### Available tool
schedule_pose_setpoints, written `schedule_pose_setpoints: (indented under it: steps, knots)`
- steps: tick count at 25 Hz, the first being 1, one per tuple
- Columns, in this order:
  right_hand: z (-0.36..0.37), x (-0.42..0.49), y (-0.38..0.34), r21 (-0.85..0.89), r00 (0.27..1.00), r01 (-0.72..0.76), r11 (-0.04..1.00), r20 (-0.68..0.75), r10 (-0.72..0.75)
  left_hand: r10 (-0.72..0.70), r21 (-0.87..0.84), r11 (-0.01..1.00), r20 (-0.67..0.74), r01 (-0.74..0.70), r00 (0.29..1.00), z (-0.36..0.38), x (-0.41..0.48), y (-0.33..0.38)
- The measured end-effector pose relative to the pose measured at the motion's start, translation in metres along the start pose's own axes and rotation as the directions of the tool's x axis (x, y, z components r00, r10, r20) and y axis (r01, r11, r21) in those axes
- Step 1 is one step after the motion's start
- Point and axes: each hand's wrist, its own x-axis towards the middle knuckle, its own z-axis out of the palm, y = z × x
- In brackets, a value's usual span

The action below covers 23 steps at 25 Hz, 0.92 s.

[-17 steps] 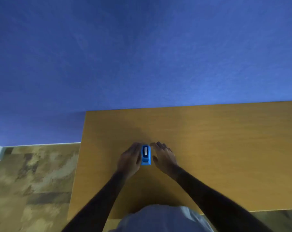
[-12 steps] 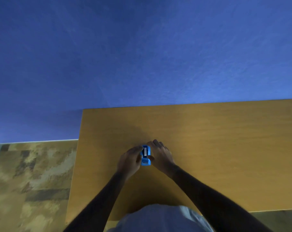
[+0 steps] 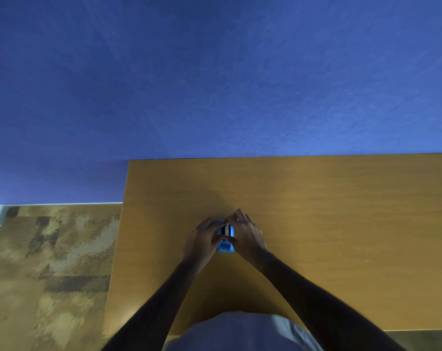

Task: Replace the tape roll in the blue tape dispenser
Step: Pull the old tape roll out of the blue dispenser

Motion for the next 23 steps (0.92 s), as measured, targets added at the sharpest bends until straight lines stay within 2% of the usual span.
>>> schedule_pose_setpoints:
  steps: [11,17,23]
  knots:
    - [-0.002,-0.004,0.003,0.026,0.997,0.064,0.998,-0.038,-0.063,-0.034,0.027,0.999,-0.036,0.035,0.999,0.0,-0.004,0.004]
    - [0.009,-0.007,0.005,-0.092,0.983,0.119,0.989,-0.129,-0.131,-0.059,-0.004,0.998,-0.058,0.059,0.997,0.003,-0.007,0.002]
    - [0.006,-0.015,0.001,0.078,0.982,0.096,0.992,-0.171,-0.082,-0.04,-0.078,0.996,-0.081,0.034,0.996,-0.001,-0.007,0.003]
